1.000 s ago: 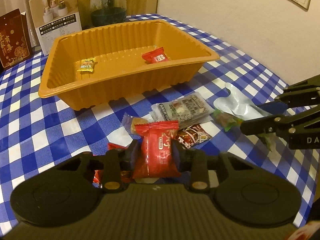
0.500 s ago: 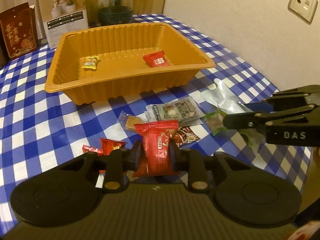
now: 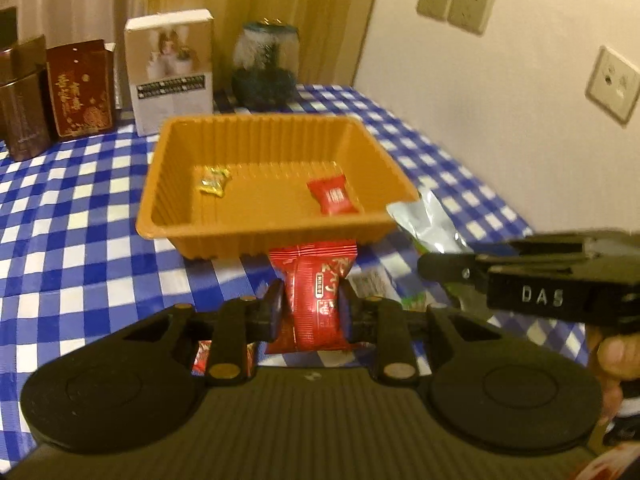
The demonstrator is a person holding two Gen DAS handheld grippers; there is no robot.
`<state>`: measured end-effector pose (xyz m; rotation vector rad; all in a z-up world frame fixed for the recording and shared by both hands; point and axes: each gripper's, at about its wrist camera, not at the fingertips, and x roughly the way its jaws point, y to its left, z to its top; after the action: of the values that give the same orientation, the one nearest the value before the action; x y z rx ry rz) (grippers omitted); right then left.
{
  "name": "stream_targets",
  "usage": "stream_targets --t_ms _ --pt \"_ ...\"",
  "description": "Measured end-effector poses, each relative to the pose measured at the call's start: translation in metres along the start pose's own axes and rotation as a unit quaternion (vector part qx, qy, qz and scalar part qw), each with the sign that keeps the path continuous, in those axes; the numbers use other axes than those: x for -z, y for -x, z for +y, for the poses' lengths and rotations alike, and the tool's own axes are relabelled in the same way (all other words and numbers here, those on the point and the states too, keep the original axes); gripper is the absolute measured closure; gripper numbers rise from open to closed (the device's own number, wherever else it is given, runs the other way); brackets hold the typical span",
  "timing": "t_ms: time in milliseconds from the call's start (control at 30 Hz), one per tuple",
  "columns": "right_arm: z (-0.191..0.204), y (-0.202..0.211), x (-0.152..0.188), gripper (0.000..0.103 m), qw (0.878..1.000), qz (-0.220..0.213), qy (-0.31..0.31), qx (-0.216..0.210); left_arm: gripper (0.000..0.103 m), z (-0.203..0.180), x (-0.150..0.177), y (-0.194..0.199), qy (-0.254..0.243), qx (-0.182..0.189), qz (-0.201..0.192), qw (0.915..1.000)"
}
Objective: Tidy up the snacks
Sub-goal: 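Carry both snacks to the orange tray while the left tool releases the red pack inside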
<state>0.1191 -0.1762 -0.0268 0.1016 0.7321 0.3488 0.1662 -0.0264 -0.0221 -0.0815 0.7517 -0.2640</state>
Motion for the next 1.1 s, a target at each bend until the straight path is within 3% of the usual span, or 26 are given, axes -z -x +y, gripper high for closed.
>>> stream_targets --t_ms 500,1100 --pt "-0.009 -0.012 -0.038 0.077 0.997 -0.053 -0.049 0.01 0.078 0.016 -0.044 -0.011 0.028 -0.036 -0.046 0.9979" --pt "-0.032 -0.065 -0.07 0.077 0.995 -0.06 -0.073 0.024 0.078 0.043 -0.074 -0.061 0.038 -0.059 -0.046 0.9965"
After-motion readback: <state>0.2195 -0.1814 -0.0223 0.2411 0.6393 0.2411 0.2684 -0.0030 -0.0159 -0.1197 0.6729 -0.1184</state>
